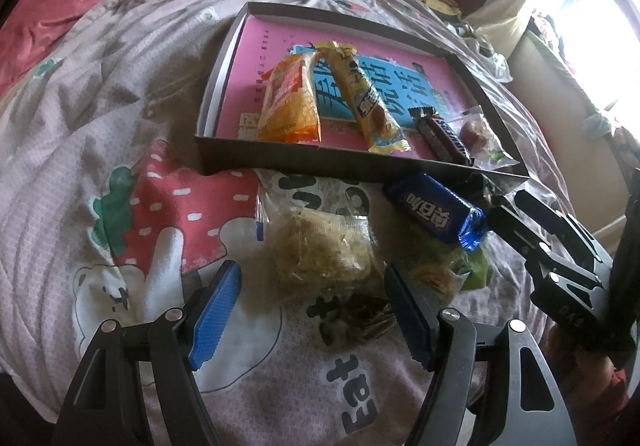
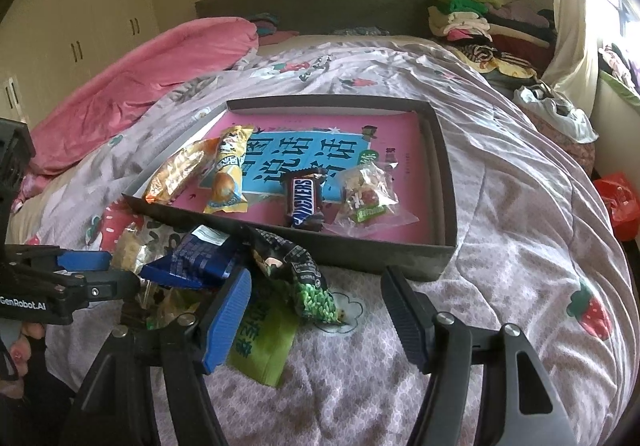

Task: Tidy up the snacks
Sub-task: 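Grasp clear cracker bag with left gripper while right gripper grasps dark candy bag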

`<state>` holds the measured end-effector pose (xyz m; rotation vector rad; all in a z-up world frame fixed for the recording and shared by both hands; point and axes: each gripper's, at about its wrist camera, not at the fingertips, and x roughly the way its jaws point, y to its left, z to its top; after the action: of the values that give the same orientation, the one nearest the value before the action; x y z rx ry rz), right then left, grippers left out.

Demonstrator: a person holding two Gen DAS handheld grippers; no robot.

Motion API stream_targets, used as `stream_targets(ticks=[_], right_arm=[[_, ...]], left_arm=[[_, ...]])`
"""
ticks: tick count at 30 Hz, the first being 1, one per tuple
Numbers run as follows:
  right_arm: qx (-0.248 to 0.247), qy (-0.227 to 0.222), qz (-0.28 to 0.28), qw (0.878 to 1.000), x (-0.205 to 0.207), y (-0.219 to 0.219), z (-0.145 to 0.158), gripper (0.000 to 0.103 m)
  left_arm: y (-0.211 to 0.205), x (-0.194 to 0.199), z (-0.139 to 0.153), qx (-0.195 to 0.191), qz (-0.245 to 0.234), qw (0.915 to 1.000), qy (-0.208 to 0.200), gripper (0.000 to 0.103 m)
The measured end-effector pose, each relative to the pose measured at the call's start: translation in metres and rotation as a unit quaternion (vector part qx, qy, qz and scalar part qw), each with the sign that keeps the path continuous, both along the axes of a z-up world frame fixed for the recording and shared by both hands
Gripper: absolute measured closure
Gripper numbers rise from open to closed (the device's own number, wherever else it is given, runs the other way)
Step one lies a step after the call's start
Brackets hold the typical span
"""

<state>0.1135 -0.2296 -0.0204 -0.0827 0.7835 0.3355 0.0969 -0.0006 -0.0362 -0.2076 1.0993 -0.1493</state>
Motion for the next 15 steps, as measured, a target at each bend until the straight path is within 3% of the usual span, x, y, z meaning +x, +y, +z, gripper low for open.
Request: stream_targets(ticks=[6, 15], right_arm=[[0.011, 0.004, 0.005, 1.0, 0.004, 0.0, -0.002, 0.039], [-0.004, 0.014, 0.028, 1.0, 0.012, 0.007, -0.01, 0.053]], left_arm=[[-0.001, 0.002, -0.003, -0.001, 0.001, 1.0, 0.0, 0.028], [-0.004, 0.007, -0.008, 0.004, 0.003, 1.0, 0.003, 0.028]])
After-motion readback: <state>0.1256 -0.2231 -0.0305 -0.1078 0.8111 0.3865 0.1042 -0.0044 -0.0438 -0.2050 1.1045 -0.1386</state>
